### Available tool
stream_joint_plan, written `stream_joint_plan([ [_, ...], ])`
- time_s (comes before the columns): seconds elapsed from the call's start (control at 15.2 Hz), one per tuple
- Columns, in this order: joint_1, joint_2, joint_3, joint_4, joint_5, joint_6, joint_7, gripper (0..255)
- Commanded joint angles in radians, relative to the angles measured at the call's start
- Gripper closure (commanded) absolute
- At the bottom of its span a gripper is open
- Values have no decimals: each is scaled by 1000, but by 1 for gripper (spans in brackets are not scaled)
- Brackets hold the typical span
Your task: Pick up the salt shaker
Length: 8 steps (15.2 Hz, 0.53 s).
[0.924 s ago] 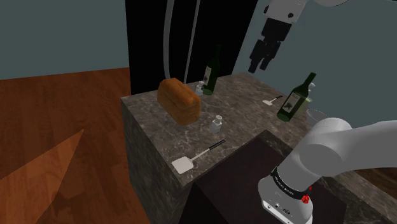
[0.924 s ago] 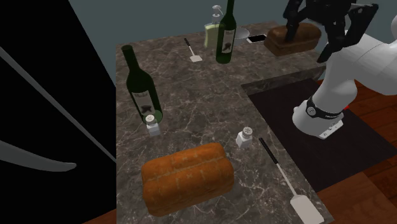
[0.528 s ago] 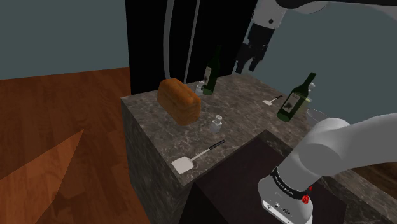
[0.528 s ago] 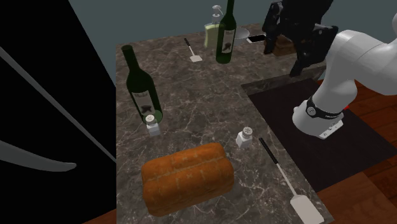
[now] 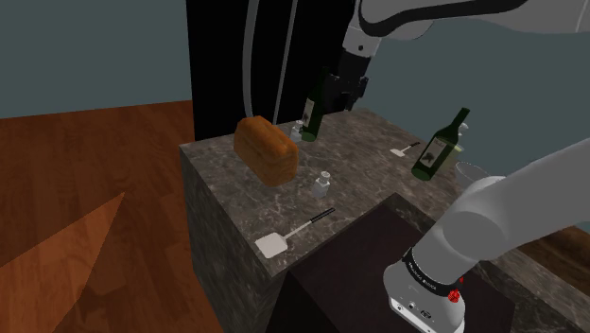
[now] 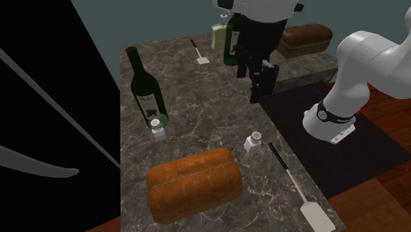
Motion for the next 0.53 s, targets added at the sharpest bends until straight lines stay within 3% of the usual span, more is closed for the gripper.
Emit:
stream_joint_plan([
  [0.0,-10,79,-4,36,-2,45,20,0],
  [0.46,-37,336,-19,184,-5,159,95,0],
])
